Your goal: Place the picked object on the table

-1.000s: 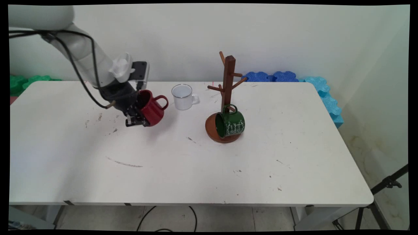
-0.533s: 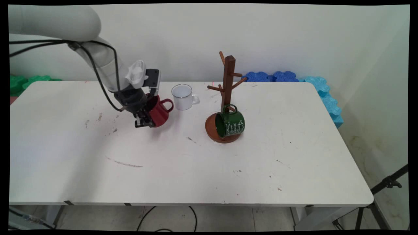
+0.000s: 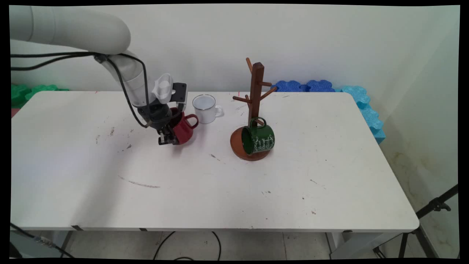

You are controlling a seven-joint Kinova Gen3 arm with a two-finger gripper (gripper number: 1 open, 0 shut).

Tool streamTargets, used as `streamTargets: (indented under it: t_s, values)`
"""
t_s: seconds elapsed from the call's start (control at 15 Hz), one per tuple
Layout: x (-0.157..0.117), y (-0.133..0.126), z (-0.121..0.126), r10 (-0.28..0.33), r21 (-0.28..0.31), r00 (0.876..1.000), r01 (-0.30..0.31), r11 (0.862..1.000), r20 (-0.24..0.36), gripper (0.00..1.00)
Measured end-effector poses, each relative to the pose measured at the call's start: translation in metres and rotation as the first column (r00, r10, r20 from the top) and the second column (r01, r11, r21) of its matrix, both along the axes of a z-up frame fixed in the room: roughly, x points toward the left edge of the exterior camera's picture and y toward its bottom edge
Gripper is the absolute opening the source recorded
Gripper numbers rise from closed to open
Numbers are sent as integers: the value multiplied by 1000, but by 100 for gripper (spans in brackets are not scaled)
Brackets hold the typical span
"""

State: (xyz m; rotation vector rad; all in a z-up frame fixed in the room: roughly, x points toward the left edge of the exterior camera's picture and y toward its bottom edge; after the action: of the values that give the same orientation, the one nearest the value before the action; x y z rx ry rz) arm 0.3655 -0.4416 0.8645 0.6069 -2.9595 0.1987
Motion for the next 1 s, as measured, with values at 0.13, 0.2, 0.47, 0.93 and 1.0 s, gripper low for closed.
streamTargets:
  t_s: [0.13, 0.2, 0.47, 0.93, 1.0]
  values:
    - [-2, -4, -5, 5, 6, 1000, -5, 1000, 0, 0]
    - [-2, -5, -7, 7, 9, 1000, -7, 1000, -1, 0]
    - [-4, -11, -16, 15, 19, 1000, -15, 1000, -3, 0]
    - [-7, -15, -26, 22, 26, 1000, -22, 999, -19, 100]
    - [-8, -15, -26, 21, 26, 999, -21, 999, -26, 100]
